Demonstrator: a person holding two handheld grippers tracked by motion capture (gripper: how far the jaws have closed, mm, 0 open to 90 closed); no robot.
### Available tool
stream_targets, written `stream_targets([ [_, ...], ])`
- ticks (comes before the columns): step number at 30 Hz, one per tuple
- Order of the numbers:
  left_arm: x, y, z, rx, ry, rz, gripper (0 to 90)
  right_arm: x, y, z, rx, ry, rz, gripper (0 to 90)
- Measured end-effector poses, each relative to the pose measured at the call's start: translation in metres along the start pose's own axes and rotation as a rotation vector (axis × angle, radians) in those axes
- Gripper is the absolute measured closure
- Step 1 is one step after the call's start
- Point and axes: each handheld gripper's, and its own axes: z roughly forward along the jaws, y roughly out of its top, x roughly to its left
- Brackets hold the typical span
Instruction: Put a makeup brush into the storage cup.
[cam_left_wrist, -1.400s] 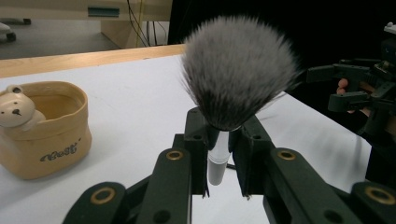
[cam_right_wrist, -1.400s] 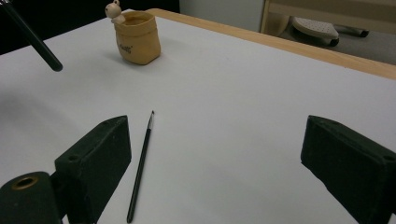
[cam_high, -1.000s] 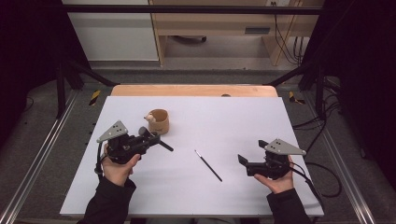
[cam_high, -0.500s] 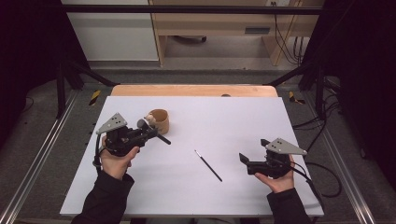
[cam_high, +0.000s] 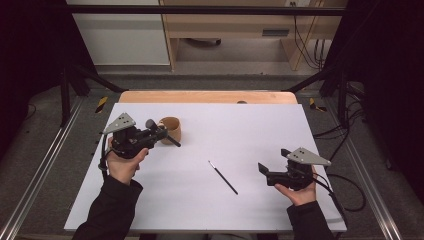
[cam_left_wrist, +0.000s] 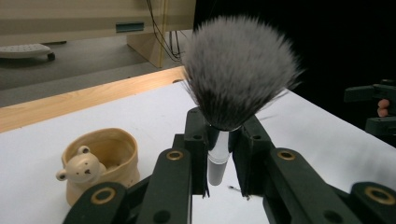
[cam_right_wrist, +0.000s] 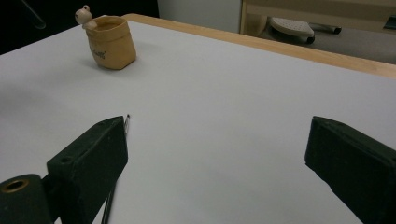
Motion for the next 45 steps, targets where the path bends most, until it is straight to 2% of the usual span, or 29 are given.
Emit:
stream_targets([
  [23,0.025,0.019,0.023,0.058,0.097,0.017,76.6,0.000,0.000,0.002,0.008,0.005,-0.004,6.2],
  [40,0.039,0.025,0.034,0.050,0.161,0.017,76.6,0.001,0.000,0.003,0.006,0.004,-0.005,6.3],
  [45,0.046,0.024,0.040,0.061,0.186,0.011,76.6,0.001,0.000,0.003,0.006,0.006,-0.004,6.2],
])
